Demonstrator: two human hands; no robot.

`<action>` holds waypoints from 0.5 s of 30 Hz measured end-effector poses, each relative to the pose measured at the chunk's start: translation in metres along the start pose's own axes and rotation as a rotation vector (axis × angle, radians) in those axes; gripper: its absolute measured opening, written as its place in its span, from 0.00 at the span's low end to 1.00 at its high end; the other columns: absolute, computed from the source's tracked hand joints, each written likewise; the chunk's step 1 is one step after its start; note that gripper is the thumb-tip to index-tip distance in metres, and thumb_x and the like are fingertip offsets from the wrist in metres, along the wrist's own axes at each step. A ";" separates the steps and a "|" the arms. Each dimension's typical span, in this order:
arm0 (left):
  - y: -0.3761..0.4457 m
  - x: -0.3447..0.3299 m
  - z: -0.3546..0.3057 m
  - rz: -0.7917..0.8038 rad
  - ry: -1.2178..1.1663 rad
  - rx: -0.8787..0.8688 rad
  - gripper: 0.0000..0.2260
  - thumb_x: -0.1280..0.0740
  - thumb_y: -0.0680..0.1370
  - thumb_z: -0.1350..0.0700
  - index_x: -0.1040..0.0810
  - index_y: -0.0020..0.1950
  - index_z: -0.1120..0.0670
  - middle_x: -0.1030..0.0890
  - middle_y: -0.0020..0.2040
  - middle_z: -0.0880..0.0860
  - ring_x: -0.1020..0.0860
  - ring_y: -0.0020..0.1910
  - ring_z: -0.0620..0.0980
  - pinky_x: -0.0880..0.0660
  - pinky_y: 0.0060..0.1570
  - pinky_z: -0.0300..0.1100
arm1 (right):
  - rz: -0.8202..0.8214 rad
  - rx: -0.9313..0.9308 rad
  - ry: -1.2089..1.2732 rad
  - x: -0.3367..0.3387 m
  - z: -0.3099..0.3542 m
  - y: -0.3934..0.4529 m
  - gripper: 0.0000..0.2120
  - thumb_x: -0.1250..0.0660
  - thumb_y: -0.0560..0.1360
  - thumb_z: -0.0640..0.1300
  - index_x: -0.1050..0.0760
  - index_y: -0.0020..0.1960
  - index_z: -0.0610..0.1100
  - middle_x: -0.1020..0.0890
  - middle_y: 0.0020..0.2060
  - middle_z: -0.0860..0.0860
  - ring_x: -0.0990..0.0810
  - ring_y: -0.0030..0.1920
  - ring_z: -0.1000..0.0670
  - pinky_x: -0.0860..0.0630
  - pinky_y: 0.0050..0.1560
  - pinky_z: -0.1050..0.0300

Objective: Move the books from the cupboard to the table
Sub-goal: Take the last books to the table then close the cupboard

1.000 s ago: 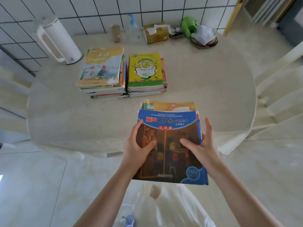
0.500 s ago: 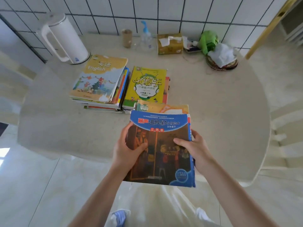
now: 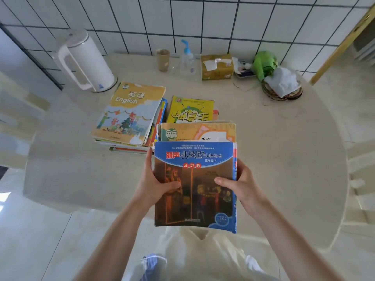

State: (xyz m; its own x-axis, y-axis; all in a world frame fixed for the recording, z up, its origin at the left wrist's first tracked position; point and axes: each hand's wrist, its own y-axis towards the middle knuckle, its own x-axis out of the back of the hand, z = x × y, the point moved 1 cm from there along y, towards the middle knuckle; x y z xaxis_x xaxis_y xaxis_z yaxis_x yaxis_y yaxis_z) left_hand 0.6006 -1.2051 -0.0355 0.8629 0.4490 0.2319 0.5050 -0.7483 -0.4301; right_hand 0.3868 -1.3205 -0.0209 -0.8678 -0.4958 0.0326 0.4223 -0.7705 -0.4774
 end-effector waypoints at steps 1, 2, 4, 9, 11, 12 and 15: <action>0.006 0.003 -0.001 -0.007 0.036 -0.011 0.42 0.21 0.65 0.65 0.38 0.71 0.46 0.18 0.52 0.46 0.17 0.51 0.49 0.20 0.49 0.47 | -0.007 0.031 -0.019 -0.003 0.001 0.002 0.21 0.25 0.67 0.32 0.25 0.55 0.49 0.14 0.45 0.51 0.15 0.46 0.51 0.19 0.48 0.53; 0.010 0.007 -0.002 -0.013 0.058 -0.029 0.36 0.20 0.64 0.65 0.33 0.66 0.48 0.18 0.51 0.46 0.18 0.50 0.47 0.19 0.47 0.43 | -0.020 0.052 -0.044 -0.006 0.002 0.005 0.22 0.26 0.67 0.31 0.25 0.54 0.50 0.15 0.44 0.51 0.15 0.45 0.53 0.20 0.47 0.55; 0.020 0.013 0.002 -0.020 0.039 -0.093 0.32 0.20 0.62 0.67 0.30 0.59 0.49 0.18 0.48 0.47 0.18 0.48 0.44 0.20 0.39 0.35 | -0.080 0.065 -0.081 -0.014 -0.002 0.010 0.21 0.26 0.66 0.29 0.25 0.52 0.49 0.15 0.42 0.53 0.16 0.42 0.56 0.20 0.46 0.58; 0.041 0.028 0.018 -0.015 -0.045 -0.240 0.29 0.19 0.59 0.69 0.24 0.58 0.64 0.14 0.43 0.51 0.16 0.43 0.49 0.17 0.44 0.48 | -0.193 0.131 -0.128 -0.033 -0.024 0.017 0.22 0.27 0.65 0.27 0.23 0.57 0.37 0.16 0.46 0.47 0.18 0.42 0.59 0.22 0.45 0.66; 0.045 0.032 0.021 0.014 -0.133 -0.236 0.33 0.18 0.56 0.62 0.23 0.58 0.65 0.14 0.44 0.52 0.16 0.44 0.50 0.18 0.45 0.53 | -0.218 0.150 -0.125 -0.040 -0.029 0.019 0.22 0.28 0.65 0.25 0.24 0.58 0.35 0.16 0.45 0.51 0.19 0.40 0.64 0.25 0.42 0.72; 0.047 0.034 0.023 0.015 -0.169 -0.228 0.35 0.18 0.53 0.57 0.23 0.57 0.64 0.14 0.44 0.52 0.16 0.44 0.50 0.18 0.44 0.52 | -0.218 0.158 -0.120 -0.042 -0.032 0.020 0.23 0.28 0.66 0.24 0.25 0.59 0.34 0.16 0.44 0.53 0.19 0.41 0.65 0.26 0.42 0.73; 0.050 0.040 0.035 -0.015 -0.105 -0.250 0.32 0.20 0.54 0.52 0.20 0.55 0.62 0.14 0.44 0.51 0.16 0.45 0.48 0.19 0.44 0.46 | -0.203 0.150 -0.123 -0.051 -0.041 0.020 0.27 0.28 0.67 0.27 0.28 0.65 0.34 0.16 0.49 0.51 0.18 0.44 0.64 0.26 0.42 0.73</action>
State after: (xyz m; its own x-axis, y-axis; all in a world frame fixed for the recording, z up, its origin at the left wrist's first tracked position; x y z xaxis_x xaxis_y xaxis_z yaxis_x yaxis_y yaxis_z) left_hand 0.6592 -1.2073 -0.0782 0.8549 0.4997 0.1392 0.5185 -0.8324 -0.1958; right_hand 0.4292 -1.2940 -0.0685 -0.9040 -0.3633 0.2254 0.2851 -0.9052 -0.3152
